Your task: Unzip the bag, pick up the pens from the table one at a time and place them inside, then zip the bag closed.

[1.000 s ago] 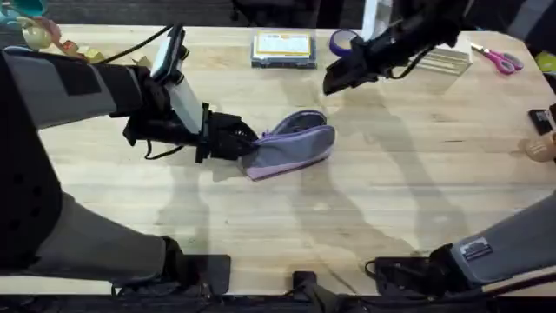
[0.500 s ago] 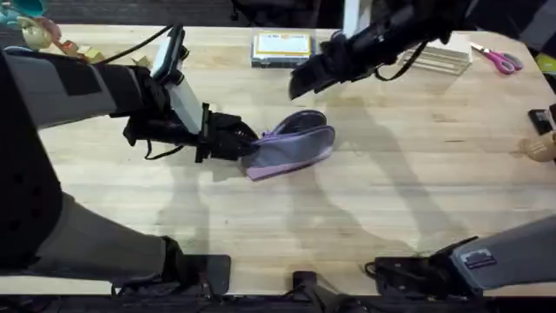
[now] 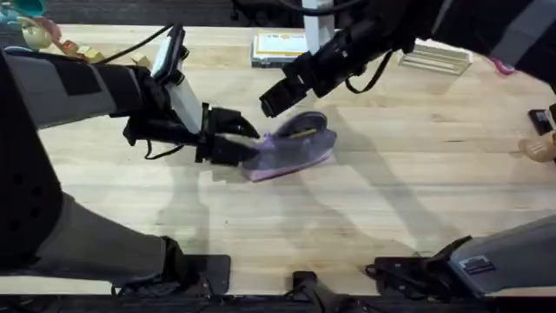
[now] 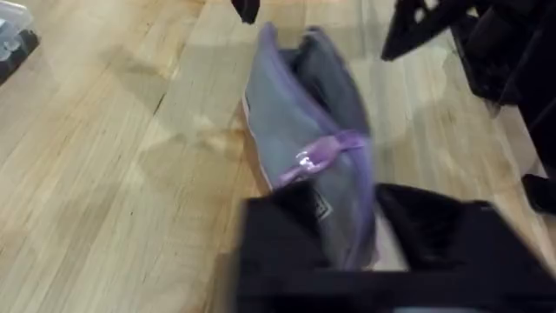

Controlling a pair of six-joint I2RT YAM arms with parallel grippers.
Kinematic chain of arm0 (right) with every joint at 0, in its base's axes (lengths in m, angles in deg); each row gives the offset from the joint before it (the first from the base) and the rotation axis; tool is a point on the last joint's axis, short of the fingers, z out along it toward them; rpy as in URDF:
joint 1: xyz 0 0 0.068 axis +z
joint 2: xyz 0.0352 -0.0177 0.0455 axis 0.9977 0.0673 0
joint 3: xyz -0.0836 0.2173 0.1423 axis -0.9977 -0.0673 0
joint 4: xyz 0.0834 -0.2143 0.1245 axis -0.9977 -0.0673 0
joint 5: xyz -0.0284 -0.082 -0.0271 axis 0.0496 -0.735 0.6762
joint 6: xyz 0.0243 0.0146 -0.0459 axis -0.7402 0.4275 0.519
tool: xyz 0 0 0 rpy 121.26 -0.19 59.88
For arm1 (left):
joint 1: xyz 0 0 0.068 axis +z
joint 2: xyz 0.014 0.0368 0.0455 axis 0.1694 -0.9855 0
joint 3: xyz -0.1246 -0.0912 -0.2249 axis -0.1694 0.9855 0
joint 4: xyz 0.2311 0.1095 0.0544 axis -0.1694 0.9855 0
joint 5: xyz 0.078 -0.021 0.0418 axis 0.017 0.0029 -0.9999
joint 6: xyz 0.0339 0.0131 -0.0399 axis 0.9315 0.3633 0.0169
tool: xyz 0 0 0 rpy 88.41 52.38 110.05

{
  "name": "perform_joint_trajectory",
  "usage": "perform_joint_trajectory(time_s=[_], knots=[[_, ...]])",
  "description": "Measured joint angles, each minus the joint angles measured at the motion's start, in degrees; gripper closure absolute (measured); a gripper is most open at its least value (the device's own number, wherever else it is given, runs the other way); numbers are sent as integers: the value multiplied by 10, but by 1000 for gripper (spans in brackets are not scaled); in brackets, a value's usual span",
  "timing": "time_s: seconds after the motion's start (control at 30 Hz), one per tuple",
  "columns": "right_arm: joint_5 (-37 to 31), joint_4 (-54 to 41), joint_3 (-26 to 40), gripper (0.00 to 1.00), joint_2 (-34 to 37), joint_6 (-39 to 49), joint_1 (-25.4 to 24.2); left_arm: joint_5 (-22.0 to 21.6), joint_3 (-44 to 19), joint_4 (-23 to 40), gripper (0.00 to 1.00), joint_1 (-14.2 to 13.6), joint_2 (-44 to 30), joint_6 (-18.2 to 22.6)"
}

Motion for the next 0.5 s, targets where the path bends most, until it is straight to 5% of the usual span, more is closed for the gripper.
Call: perform_joint_trajectory(time_s=[0.13, 0.5], knots=[[-2, 11, 0, 4, 0, 0, 6, 0, 0, 0, 48, 0, 0, -2], [-4, 16, 0, 4, 0, 31, 26, -20, 0, 11, 8, 5, 0, -1]])
